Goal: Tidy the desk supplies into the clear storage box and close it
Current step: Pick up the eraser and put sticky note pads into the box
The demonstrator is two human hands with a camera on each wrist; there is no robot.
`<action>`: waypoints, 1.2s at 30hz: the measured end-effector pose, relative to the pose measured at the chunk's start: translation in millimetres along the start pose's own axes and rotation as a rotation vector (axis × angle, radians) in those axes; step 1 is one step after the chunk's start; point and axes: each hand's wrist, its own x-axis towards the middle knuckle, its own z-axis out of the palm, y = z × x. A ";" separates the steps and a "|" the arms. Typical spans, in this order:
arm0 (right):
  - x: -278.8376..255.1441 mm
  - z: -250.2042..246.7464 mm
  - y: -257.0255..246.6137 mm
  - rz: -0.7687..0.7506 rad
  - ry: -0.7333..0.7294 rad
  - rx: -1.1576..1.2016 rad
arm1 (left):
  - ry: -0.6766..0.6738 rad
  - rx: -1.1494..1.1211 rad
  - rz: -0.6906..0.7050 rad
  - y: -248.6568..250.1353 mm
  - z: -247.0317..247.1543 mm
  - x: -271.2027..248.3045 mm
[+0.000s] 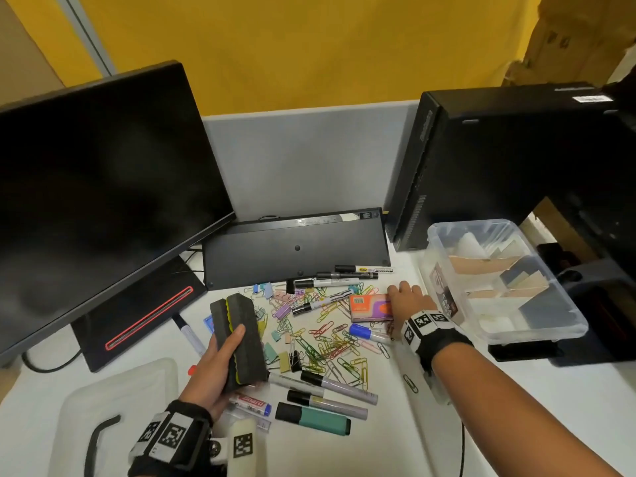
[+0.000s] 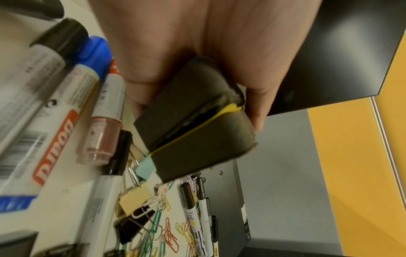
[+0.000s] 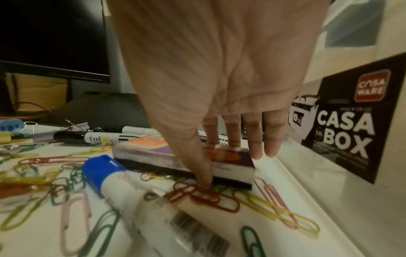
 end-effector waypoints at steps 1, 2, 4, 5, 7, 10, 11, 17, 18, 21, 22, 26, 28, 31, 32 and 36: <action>0.0 -1.4 0.0 -0.006 0.010 -0.011 | 0.007 -0.004 -0.006 1.2 -0.4 -1.0; -1.1 -3.6 -0.3 -0.009 0.020 0.000 | 0.010 -0.008 -0.007 1.9 -0.8 -1.5; -5.7 -8.8 -0.6 0.004 0.059 0.094 | 0.017 -0.011 -0.016 3.9 -0.9 -2.5; -10.0 -11.8 -0.9 0.018 0.080 0.175 | 0.014 -0.014 -0.017 4.5 -1.1 -3.1; -21.3 -19.9 -0.8 0.041 0.111 0.385 | 0.003 -0.012 -0.011 4.2 -1.6 -4.4; -41.5 -29.6 0.0 0.006 0.112 0.661 | -0.042 0.011 0.000 3.2 -1.9 -8.5; -48.8 -31.5 0.0 -0.020 0.109 0.738 | -0.060 0.020 0.001 2.2 -2.8 -9.8; -83.3 -33.1 11.4 -0.134 0.059 1.236 | -0.083 0.058 0.000 0.2 -8.6 -18.9; -86.3 -33.0 17.3 -0.139 0.060 1.319 | -0.083 0.061 0.001 0.1 -8.3 -21.5; -96.6 -45.3 40.1 -0.108 0.078 1.634 | -0.057 0.059 0.007 -1.2 -4.6 -25.0; -100.6 -52.5 50.6 -0.112 0.110 1.683 | -0.047 0.057 0.011 -0.9 -1.3 -26.4; -115.9 -84.7 99.5 -0.133 0.417 1.351 | 0.010 0.059 0.027 -5.7 16.7 -29.6; -124.5 -94.8 118.7 -0.142 0.628 1.113 | 0.022 0.056 0.033 -7.7 28.3 -28.6; -131.0 -96.3 137.4 -0.220 0.834 0.872 | 0.037 0.080 0.051 -12.0 44.2 -25.2; -129.2 -90.9 143.0 -0.231 0.869 0.908 | 0.050 0.097 0.061 -13.8 48.1 -23.0; -121.2 -74.3 168.0 -0.276 0.835 1.352 | 0.127 0.245 0.081 -34.4 31.5 7.2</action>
